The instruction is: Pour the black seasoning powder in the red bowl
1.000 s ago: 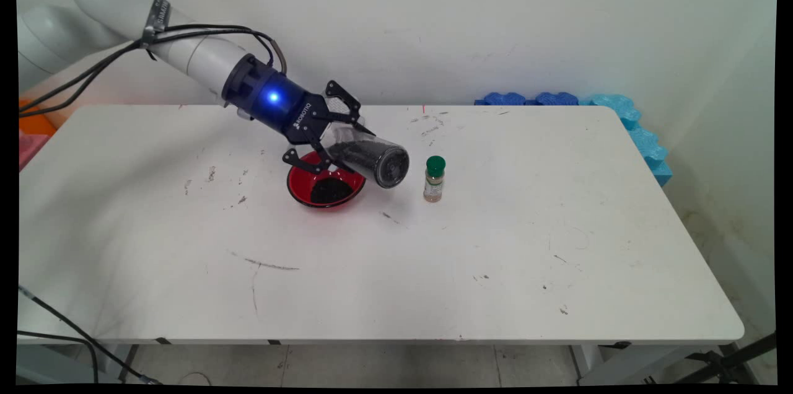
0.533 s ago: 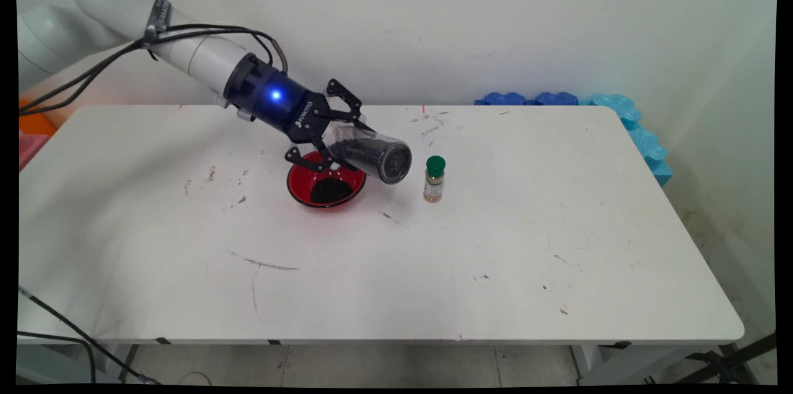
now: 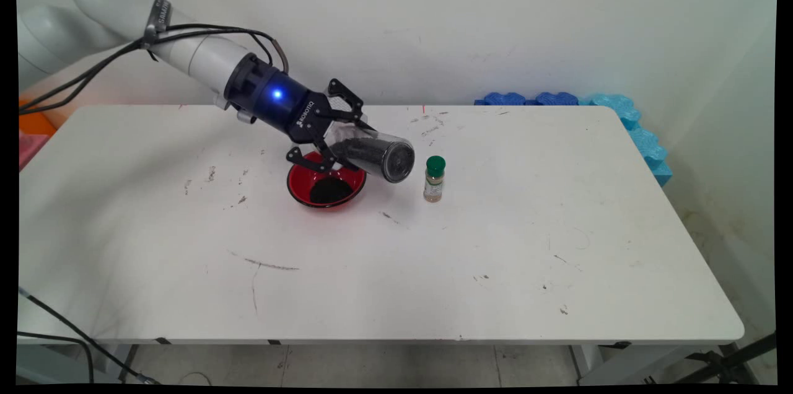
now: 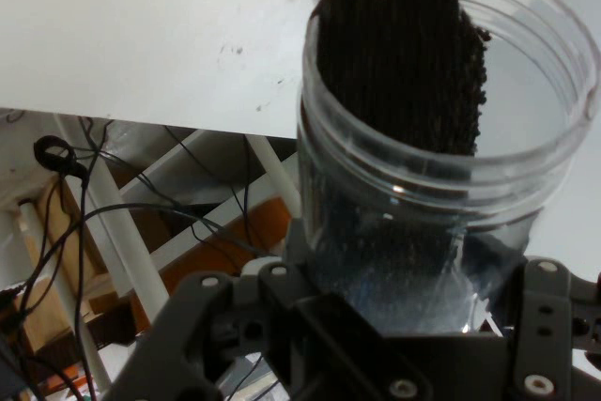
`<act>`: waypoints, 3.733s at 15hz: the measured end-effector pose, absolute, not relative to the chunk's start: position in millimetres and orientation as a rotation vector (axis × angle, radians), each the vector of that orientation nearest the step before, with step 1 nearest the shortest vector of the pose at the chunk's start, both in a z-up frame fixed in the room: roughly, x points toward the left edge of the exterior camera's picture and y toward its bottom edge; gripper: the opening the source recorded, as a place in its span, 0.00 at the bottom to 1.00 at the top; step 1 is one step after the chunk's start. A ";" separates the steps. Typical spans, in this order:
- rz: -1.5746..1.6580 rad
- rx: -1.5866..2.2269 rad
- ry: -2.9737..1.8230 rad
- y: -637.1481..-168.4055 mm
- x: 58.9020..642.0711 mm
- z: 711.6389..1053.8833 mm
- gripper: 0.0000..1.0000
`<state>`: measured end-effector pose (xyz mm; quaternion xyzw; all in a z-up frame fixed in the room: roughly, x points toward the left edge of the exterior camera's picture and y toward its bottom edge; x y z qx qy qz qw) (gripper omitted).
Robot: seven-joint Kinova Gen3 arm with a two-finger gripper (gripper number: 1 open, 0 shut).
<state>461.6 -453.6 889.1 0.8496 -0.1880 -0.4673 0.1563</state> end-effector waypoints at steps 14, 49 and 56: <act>-1.364 2.450 -0.483 -446.6 453.5 893.3 0.00; -1.266 2.437 -0.570 -448.0 456.7 878.5 0.00; -1.207 2.399 -0.668 -445.4 462.4 875.3 0.00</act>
